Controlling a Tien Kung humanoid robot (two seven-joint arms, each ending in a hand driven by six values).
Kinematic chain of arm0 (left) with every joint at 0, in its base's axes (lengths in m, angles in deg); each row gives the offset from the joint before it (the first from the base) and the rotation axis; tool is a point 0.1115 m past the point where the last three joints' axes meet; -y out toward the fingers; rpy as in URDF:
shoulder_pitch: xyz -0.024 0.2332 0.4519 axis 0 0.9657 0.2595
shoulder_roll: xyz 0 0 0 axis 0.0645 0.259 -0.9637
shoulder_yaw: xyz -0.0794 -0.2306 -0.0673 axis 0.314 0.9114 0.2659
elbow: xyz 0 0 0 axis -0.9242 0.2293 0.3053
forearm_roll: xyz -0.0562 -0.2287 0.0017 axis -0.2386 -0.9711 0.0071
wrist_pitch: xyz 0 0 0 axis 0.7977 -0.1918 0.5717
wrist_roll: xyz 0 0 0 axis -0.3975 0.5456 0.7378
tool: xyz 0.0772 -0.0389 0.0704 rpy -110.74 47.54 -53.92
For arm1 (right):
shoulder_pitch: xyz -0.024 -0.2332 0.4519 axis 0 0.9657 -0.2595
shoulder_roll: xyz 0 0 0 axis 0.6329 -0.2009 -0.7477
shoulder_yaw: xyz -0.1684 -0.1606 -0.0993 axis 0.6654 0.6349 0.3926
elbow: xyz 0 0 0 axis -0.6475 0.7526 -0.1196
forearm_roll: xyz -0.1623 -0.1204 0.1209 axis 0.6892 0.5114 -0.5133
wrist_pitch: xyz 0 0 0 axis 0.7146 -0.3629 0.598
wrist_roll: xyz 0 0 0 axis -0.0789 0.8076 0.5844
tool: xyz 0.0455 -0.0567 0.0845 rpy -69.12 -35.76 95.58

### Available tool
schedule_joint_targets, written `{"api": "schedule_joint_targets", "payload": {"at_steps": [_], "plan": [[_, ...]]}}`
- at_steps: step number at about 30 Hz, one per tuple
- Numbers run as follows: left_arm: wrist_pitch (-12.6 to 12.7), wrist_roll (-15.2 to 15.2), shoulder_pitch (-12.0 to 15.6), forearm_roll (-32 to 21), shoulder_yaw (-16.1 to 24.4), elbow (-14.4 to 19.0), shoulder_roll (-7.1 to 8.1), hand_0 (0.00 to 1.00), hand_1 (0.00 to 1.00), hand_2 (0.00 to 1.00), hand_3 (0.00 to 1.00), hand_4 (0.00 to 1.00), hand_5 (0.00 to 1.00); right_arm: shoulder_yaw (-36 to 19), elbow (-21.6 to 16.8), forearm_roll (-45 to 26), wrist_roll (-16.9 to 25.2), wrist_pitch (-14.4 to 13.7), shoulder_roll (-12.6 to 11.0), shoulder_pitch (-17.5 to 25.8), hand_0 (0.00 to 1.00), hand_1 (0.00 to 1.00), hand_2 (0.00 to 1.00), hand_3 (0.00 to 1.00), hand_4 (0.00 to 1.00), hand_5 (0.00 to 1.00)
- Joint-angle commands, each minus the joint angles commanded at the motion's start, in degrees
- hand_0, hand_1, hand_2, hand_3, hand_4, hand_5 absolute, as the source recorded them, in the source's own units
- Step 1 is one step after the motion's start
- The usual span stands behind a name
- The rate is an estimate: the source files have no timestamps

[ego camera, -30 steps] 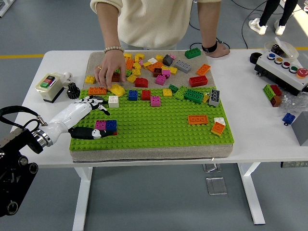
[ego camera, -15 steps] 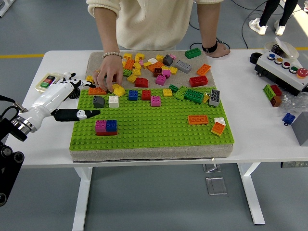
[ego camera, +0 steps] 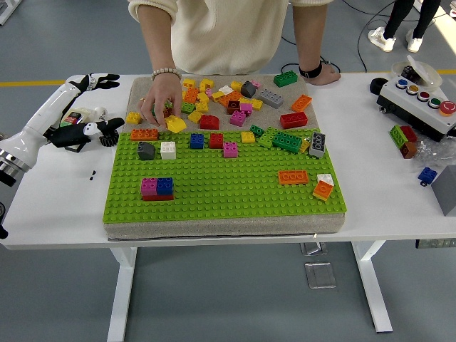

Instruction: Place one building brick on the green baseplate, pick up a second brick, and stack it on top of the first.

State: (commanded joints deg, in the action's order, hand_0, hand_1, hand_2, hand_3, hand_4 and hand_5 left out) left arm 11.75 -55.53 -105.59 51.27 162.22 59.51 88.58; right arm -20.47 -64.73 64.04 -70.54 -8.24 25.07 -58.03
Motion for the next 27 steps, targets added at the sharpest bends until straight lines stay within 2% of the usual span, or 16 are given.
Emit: {"api": "schedule_joint_targets", "payload": {"at_steps": [5, 12, 20, 21, 26, 27], "plan": [[-0.1, -0.3, -0.3, -0.2, -0.3, 0.0, -0.09, 0.998, 0.843, 0.823, 0.873, 0.998, 0.738, 0.5, 0.0, 0.0, 0.2, -0.2, 0.1, -0.1, 0.741, 0.659, 0.711, 0.6, 0.921, 0.509], [0.1, -0.9, -0.6, 1.4, -0.9, -2.7, -0.87, 0.987, 0.839, 0.813, 0.855, 0.998, 0.732, 1.0, 0.0, -0.3, 0.2, 0.0, 0.0, 0.1, 0.741, 0.66, 0.711, 0.6, 0.921, 0.51], [0.0, -1.5, -1.4, 2.0, -1.3, -3.5, -1.21, 0.973, 0.826, 0.799, 0.843, 0.998, 0.738, 0.7, 0.0, -0.5, -0.1, 0.4, -0.1, 0.3, 0.741, 0.659, 0.711, 0.6, 0.921, 0.509], [0.0, -1.5, -1.4, 2.1, -1.4, -3.5, -1.2, 0.931, 0.799, 0.776, 0.816, 0.997, 0.691, 0.5, 0.0, -0.4, -0.2, 0.5, -0.1, 0.5, 0.741, 0.66, 0.711, 0.6, 0.921, 0.509], [0.1, -1.2, -1.3, 3.5, -2.1, -3.6, -1.45, 0.931, 0.799, 0.776, 0.816, 0.997, 0.691, 0.4, 0.0, -0.6, -0.2, 0.3, -0.2, 0.3, 0.741, 0.66, 0.711, 0.6, 0.921, 0.509], [0.1, -1.2, -1.2, 3.8, -2.2, -3.7, -1.53, 0.876, 0.759, 0.736, 0.696, 0.947, 0.517, 0.3, 0.0, -0.6, -0.2, 0.2, -0.2, 0.3, 0.741, 0.659, 0.711, 0.599, 0.92, 0.508]]}}
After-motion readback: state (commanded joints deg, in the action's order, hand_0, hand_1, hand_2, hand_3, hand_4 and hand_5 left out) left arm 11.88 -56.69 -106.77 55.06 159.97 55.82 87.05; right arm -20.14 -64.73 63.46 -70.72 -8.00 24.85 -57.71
